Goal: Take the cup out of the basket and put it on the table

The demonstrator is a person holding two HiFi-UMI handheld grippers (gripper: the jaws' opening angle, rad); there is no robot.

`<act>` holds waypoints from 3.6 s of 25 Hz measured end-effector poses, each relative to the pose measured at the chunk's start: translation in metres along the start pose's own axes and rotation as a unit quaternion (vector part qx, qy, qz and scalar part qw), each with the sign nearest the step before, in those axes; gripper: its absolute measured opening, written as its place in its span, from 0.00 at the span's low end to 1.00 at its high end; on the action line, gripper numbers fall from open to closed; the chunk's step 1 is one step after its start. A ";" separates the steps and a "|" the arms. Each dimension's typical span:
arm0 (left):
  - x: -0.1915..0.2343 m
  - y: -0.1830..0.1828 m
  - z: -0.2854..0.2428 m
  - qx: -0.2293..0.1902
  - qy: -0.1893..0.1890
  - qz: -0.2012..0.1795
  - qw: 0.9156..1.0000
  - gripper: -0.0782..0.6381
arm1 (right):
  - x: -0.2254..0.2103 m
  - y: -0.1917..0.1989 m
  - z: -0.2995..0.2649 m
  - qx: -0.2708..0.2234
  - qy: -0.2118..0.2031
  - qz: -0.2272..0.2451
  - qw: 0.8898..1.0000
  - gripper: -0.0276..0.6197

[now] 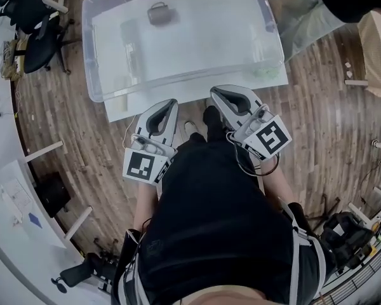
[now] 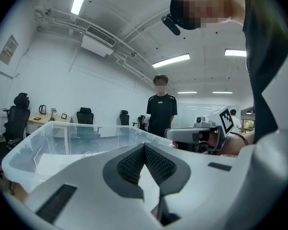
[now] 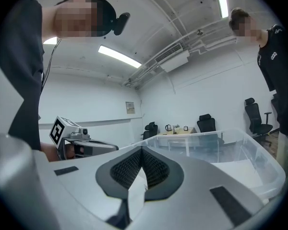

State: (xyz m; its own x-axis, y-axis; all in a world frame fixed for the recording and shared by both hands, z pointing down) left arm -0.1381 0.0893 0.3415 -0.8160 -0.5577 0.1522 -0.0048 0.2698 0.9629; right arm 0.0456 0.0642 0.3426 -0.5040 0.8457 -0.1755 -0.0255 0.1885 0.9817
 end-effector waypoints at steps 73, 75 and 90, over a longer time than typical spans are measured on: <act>0.158 -0.040 -0.194 0.046 -0.013 -0.003 0.999 0.13 | -0.214 -0.001 -0.203 0.106 -0.083 0.002 0.991 0.07; 0.166 -0.033 -0.199 0.056 -0.015 -0.004 0.998 0.13 | -0.220 0.011 -0.214 0.116 -0.085 -0.002 0.990 0.07; 0.190 -0.004 -0.218 0.108 -0.013 0.018 0.994 0.13 | -0.267 0.103 -0.258 0.200 -0.085 -0.054 0.975 0.07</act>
State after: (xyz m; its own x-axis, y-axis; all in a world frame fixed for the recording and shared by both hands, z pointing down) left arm -0.1674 -0.1887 0.4155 -0.8328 -0.5247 0.1763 -0.0980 0.4533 0.8860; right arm -0.0449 -0.2708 0.5090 -0.3664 0.8743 -0.3184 0.2859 0.4314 0.8556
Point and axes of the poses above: the fingertips, and each gripper's own axes: z backward along the fingers, x to its left, y out of its underside, the point moved 7 cm from there along z, backward along the fingers, and after that the axes turned 6 degrees about -y, right-handed, at the moved point
